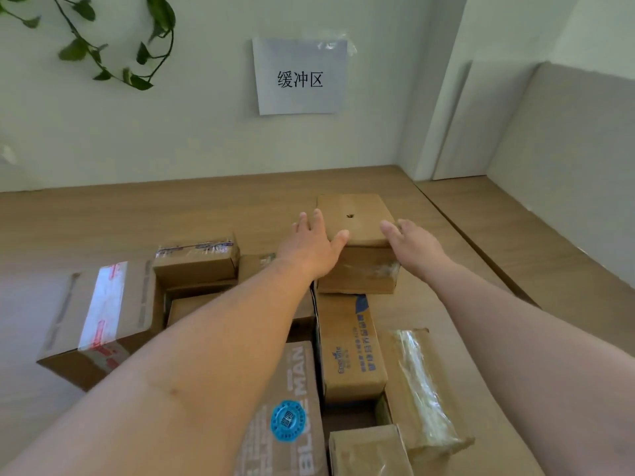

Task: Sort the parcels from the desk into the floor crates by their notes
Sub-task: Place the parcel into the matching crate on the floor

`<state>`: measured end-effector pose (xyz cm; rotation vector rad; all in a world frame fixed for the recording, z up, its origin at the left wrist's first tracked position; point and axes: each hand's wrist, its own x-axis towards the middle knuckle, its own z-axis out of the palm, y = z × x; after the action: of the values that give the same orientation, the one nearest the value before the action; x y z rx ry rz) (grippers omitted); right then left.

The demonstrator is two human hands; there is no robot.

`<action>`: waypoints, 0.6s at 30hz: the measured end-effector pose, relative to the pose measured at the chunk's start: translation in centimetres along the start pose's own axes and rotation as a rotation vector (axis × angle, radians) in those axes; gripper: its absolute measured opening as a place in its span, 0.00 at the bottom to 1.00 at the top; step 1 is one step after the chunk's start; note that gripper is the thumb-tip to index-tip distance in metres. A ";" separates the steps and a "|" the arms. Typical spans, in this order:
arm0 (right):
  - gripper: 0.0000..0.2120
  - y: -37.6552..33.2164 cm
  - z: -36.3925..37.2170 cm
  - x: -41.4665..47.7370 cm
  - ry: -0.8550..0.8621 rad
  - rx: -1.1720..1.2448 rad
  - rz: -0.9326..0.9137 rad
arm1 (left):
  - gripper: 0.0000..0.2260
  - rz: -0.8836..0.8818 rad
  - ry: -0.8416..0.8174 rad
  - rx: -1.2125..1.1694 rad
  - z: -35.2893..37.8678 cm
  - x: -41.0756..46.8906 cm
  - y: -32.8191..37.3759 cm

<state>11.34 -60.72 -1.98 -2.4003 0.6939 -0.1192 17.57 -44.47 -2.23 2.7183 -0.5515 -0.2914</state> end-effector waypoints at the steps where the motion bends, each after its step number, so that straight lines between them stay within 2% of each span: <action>1: 0.28 0.0 0.3 0.2 -0.026 0.040 0.020 | 0.34 -0.028 -0.026 -0.061 0.4 0.3 0.2; 4: 0.25 0.2 1.0 0.7 -0.057 0.208 0.076 | 0.33 -0.120 -0.080 -0.365 1.1 0.7 0.6; 6: 0.29 0.5 0.9 0.7 -0.061 0.268 0.095 | 0.35 -0.159 -0.081 -0.535 0.9 0.4 0.8; 8: 0.35 0.7 0.4 0.3 -0.082 0.295 0.100 | 0.39 -0.174 -0.077 -0.624 0.4 -0.1 0.9; 11: 0.41 0.6 -0.7 -1.2 -0.125 0.316 0.070 | 0.41 -0.181 -0.095 -0.630 -0.8 -1.9 0.8; 15: 0.46 -0.2 -2.2 -3.9 -0.162 0.333 0.003 | 0.36 -0.178 -0.075 -0.621 -2.2 -5.1 0.7; 18: 0.47 -1.0 -3.1 -6.4 -0.200 0.318 -0.054 | 0.23 -0.188 -0.044 -0.663 -3.2 -8.2 0.1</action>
<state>5.50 -58.49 1.63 -2.0910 0.4773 -0.0098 10.94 -40.26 1.81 2.1174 -0.1605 -0.4838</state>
